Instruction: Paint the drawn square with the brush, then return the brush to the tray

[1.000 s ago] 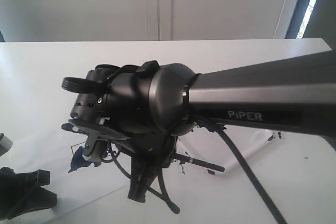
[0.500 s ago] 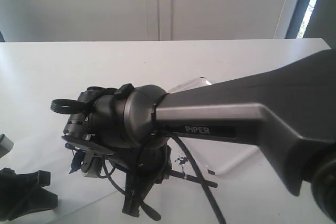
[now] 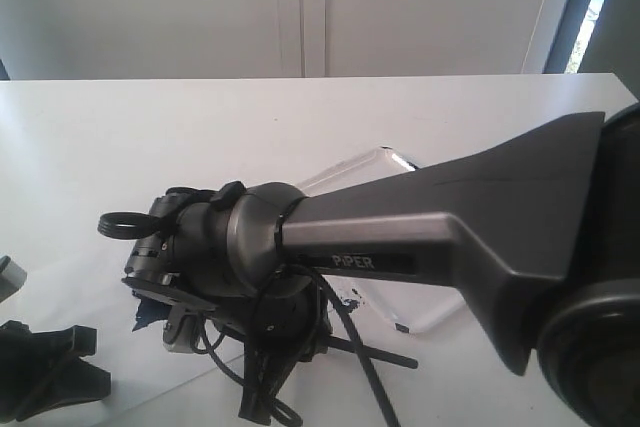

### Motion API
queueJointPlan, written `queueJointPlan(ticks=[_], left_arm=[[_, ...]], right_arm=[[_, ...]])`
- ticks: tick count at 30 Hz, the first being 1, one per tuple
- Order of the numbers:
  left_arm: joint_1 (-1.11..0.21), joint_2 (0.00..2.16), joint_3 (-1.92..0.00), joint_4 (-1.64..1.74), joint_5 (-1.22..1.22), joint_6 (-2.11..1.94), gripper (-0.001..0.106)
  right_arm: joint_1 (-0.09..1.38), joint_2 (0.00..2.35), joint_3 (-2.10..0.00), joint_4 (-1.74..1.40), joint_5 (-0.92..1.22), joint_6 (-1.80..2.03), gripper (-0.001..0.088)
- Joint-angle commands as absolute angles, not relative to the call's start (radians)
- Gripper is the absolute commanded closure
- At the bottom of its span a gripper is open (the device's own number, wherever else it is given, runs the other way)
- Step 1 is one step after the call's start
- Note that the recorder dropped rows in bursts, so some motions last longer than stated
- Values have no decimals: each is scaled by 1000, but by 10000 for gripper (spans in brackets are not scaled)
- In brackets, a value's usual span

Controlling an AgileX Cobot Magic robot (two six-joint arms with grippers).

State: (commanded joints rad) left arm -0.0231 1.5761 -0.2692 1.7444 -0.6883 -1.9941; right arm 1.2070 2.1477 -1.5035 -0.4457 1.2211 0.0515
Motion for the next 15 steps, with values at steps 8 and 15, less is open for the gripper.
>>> queueJointPlan(ticks=[8,15], left_arm=[[-23,1576,-269,1744,-688,-1994,1053],[-23,1576,-269,1744,-688,-1992,1053]], right_arm=[[1185,2148,-1504,-446,1221,51,868],[1183,2148,-1504,-448,1221,51,868]])
